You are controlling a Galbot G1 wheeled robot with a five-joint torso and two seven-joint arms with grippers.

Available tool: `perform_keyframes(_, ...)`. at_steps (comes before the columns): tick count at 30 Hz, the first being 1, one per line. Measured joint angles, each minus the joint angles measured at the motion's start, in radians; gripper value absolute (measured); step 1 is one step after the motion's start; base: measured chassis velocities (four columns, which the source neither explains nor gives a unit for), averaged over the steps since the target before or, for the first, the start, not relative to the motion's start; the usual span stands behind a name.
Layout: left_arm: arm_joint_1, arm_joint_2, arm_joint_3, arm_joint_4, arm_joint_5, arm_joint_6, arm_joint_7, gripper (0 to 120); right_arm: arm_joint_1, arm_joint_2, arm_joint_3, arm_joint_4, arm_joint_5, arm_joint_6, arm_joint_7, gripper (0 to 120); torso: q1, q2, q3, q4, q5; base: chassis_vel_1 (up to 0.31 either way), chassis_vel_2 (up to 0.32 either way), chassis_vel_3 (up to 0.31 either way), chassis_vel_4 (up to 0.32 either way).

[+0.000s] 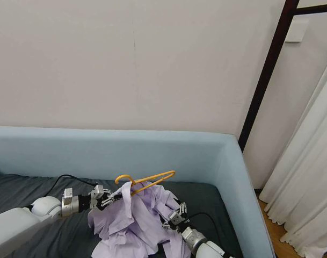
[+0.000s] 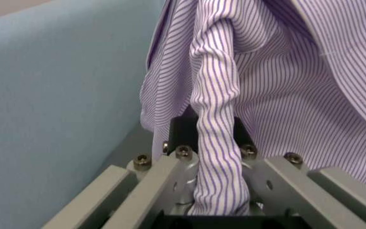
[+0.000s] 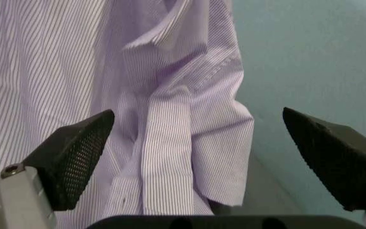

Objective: Pick up the clothes from the sofa and hang them on the clothes hanger.

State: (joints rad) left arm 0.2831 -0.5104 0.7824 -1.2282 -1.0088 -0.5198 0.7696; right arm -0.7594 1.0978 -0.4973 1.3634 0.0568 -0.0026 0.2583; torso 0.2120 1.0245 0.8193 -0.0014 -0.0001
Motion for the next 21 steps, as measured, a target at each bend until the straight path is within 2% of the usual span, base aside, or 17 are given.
perform_keyframes(10,-0.007,0.010,0.002,-0.075,-0.004,0.021,-0.007,1,0.023,0.008,-0.033,-0.070,-0.136,-0.015,0.010,100,0.000,0.000,0.000,-0.0001,0.0000,0.000,0.000,0.000,0.000)
perform_keyframes(21,-0.021,0.008,0.008,-0.074,-0.005,0.024,-0.002,1,0.029,0.011,-0.065,-0.111,-0.197,-0.021,-0.002,100,0.000,0.000,0.000,-0.0001,0.0000,0.000,0.000,0.000,0.000)
